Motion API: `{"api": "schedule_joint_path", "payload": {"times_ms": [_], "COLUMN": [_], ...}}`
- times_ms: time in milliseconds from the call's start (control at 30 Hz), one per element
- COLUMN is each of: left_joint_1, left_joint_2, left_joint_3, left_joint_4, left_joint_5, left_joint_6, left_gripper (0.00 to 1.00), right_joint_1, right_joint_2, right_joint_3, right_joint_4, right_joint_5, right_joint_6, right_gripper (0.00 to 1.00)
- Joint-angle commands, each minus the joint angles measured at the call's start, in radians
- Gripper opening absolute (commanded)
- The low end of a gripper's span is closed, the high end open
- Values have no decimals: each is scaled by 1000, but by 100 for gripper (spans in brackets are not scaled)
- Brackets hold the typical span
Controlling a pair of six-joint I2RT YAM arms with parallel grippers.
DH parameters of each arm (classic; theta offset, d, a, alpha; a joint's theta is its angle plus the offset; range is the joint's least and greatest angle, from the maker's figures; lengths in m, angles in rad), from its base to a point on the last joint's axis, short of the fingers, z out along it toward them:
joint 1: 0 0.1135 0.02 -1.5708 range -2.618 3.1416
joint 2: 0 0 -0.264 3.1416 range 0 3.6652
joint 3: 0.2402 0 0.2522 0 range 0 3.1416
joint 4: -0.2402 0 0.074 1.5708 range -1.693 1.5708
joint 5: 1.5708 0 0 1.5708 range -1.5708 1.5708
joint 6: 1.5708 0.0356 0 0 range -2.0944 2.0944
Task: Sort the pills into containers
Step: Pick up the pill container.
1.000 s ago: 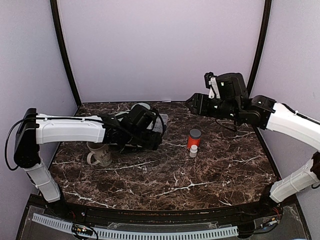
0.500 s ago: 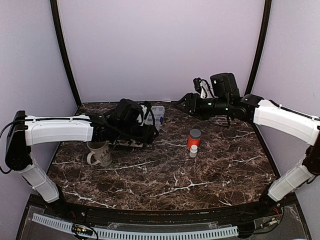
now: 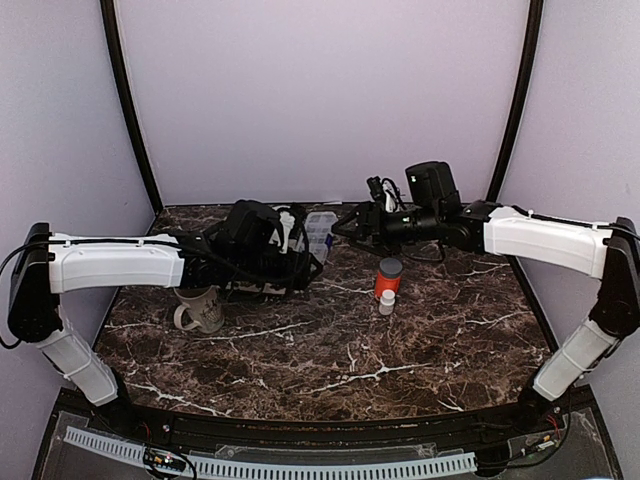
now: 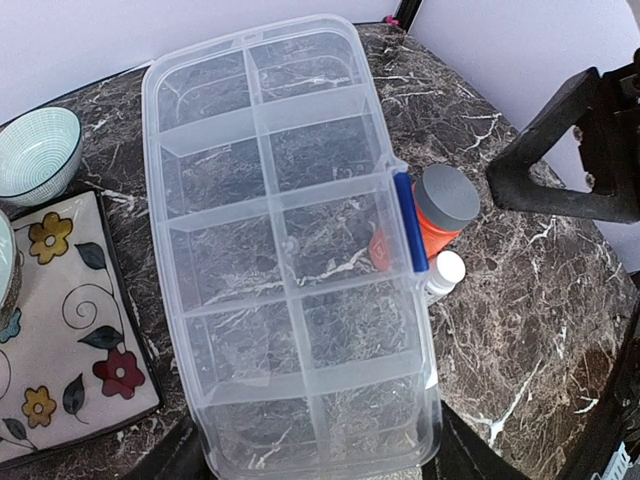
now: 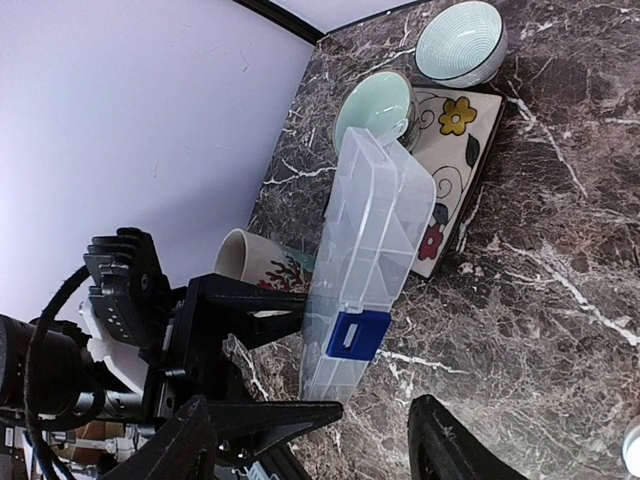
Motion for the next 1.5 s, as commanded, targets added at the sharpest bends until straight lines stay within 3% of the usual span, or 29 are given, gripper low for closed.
{"api": "schedule_joint_path", "payload": {"times_ms": [0,667,933,1267,1467], "left_joint_1": [9,9,9,10,10], "left_joint_2": [-51,-38,-23,11,28], "left_joint_3": [-9,-14,-11,4,15], "left_joint_4": [42,55,63,34,5], "left_joint_5": [21,50,57,39,6], "left_joint_6": [12,7,6,9,11], "left_gripper": [40,40,40,40,40], "right_joint_1": [-8,-27,-27,-30,-31], "right_joint_2": [32,121,141,133,130], "right_joint_3": [-11,-10,0,6,14], "right_joint_4": [111,222,240,231,203], "right_joint_5": [-62,-129,-152,-152,-148], "right_joint_6": [36,90,100,94,77], "right_gripper": [66,58,47,24,22]}}
